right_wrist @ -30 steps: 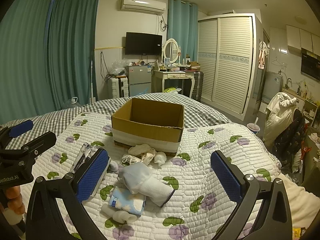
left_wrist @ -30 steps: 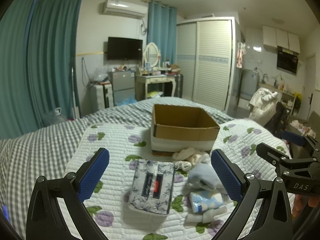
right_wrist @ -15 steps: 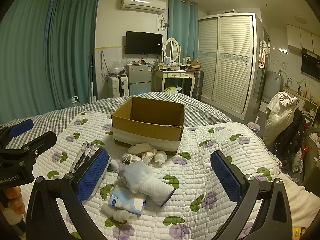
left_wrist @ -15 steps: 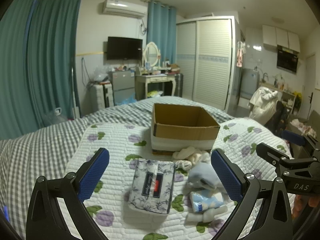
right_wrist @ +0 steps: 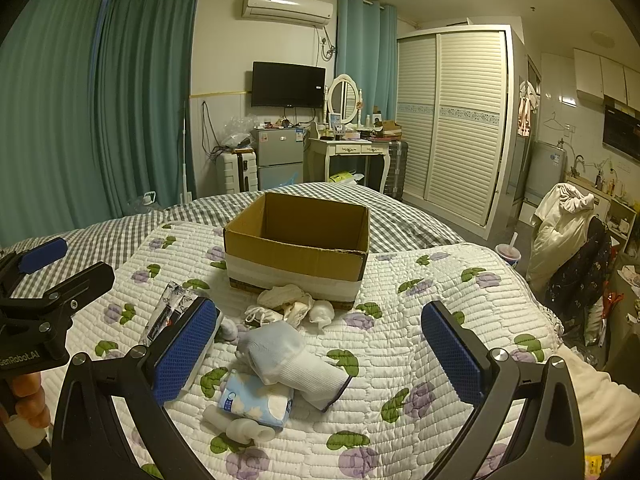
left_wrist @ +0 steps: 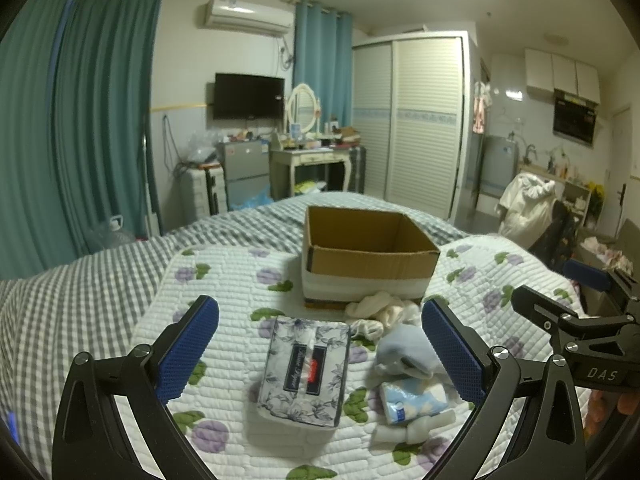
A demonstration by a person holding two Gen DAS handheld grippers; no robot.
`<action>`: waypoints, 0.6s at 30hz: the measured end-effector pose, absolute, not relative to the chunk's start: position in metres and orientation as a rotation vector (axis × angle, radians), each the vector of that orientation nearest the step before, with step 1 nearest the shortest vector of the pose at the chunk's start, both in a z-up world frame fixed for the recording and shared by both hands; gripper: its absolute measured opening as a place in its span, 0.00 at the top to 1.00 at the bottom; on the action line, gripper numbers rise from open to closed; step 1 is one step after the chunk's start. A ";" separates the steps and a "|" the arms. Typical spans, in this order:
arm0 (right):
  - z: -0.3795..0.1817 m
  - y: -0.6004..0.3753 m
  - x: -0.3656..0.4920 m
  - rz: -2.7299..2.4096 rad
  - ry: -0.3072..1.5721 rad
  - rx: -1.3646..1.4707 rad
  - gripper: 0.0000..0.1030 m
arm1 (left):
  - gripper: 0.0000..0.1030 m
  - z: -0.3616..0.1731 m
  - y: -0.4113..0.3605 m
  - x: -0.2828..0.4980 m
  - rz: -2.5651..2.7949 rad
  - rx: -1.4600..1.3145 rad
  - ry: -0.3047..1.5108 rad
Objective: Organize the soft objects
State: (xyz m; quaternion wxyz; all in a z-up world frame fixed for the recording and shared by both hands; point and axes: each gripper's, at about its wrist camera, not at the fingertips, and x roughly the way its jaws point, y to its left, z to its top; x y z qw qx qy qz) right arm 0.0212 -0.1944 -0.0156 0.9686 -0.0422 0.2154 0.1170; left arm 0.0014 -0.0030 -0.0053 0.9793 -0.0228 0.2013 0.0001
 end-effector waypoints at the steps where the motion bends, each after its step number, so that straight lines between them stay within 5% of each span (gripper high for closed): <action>1: -0.016 -0.194 0.021 0.237 0.436 -0.086 0.00 | 0.00 -0.005 -0.003 0.001 0.001 -0.046 0.406; 18: -0.011 -0.195 0.015 0.236 0.426 -0.088 0.00 | 0.00 -0.002 -0.002 -0.006 -0.014 -0.046 0.392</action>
